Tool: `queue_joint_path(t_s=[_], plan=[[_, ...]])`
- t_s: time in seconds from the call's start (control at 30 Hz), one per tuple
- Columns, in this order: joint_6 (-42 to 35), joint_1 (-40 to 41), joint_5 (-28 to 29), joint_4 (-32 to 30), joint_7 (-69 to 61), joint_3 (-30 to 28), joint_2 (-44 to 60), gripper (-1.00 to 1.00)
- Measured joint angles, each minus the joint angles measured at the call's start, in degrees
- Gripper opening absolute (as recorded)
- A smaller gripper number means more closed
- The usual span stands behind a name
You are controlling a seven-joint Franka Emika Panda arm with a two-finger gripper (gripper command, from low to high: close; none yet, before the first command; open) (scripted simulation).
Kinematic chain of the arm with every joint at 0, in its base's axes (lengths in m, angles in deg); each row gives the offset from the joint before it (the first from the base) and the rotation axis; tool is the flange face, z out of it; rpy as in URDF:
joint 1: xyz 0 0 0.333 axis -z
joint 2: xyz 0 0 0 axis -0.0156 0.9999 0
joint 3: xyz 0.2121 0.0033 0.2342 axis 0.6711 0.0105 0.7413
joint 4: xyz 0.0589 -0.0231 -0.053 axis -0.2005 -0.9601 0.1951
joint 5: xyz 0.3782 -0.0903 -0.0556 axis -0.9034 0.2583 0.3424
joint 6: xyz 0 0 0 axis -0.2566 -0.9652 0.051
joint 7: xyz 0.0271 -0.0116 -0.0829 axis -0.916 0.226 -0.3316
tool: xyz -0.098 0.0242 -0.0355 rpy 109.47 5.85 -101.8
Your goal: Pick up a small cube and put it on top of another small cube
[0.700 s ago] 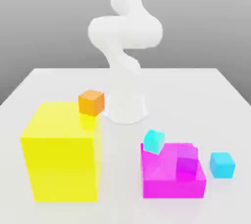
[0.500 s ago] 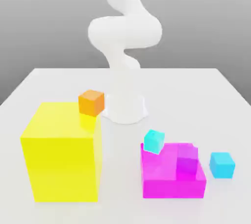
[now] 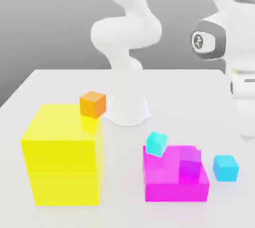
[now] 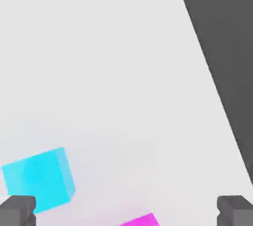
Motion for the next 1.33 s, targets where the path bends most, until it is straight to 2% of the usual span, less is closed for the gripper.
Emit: queue_joint_path(t_s=[0.23,0.27,0.53,0.7,0.87,1.03,1.1,1.2,1.23,1.33], plan=[[10.35,-4.12,7.13,0.22,1.05,-3.17,14.59,0.00],[11.64,-4.58,7.43,0.50,1.27,-3.69,16.18,-1.00],[10.58,-4.32,7.24,0.27,1.11,-3.36,14.99,-1.00],[2.71,-2.99,3.03,-1.52,-2.05,-1.46,5.26,-1.00],[-6.78,2.74,0.02,-2.26,-5.15,-4.08,-5.11,-1.00],[-16.35,6.38,-0.40,-2.90,-6.53,-7.44,-15.27,-1.00],[-14.84,7.00,-0.47,-3.53,-6.74,-8.05,-14.36,-1.00],[-8.46,7.22,-0.38,-4.76,-6.73,-8.22,-9.20,-1.00],[-7.02,7.25,-0.30,-5.02,-6.68,-8.26,-8.03,1.00],[-7.02,7.25,-0.31,-5.02,-6.68,-8.26,-8.03,1.00]])
